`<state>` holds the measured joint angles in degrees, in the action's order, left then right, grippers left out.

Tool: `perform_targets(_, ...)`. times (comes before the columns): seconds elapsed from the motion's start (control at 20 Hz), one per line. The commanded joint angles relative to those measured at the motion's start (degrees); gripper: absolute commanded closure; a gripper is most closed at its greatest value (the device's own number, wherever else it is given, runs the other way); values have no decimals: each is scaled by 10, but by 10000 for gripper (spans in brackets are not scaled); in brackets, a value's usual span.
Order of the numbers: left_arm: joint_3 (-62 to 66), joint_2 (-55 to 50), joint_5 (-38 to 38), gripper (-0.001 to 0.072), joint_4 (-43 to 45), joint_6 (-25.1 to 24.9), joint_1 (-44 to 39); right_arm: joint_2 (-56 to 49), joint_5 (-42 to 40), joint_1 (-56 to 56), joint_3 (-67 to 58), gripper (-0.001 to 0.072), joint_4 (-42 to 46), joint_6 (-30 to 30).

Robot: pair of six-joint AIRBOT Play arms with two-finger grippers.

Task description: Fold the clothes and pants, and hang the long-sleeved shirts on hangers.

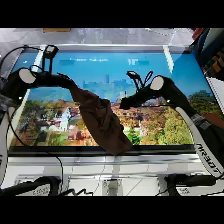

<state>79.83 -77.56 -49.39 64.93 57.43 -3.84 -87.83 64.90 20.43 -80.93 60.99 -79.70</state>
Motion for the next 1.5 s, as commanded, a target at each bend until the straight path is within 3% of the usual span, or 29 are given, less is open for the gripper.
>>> perform_targets(0.0,0,23,-1,696,11,0,0,-37,-111,33,4,268,-13,-89)
perform_targets(0.2,0,22,-23,696,11,0,0,-89,-102,57,4,269,-25,-81)
perform_targets(0.25,0,22,-25,696,11,0,0,-89,-99,58,4,314,0,-73)
perform_targets(0.3,0,22,-25,696,16,0,1,-87,-94,55,1,483,24,-72)
perform_targets(0.35,0,22,-24,696,34,0,1,-82,-84,46,-4,572,47,-72)
perform_targets(0.5,0,23,-20,696,129,27,13,-55,-17,1,-19,701,97,-69)
perform_targets(0.75,0,23,17,696,139,99,114,-14,151,-63,-19,701,97,19)
perform_targets(0.9,0,24,16,696,139,123,160,-14,219,-62,-5,701,83,31)
perform_targets(1.05,-12,25,14,696,139,122,164,-14,209,-45,46,701,-2,56)
perform_targets(1.25,-37,24,14,696,139,122,162,-14,77,-15,136,693,-114,71)
perform_targets(1.3,-42,24,14,696,139,122,162,-15,39,-2,153,622,-130,71)
perform_targets(1.35,-45,24,14,696,139,122,162,-15,1,14,167,437,-143,71)
perform_targets(1.4,-45,24,14,696,139,122,162,-15,-26,33,172,298,-148,71)
perform_targets(1.45,-45,25,14,696,139,122,162,-15,-42,49,172,299,-148,71)
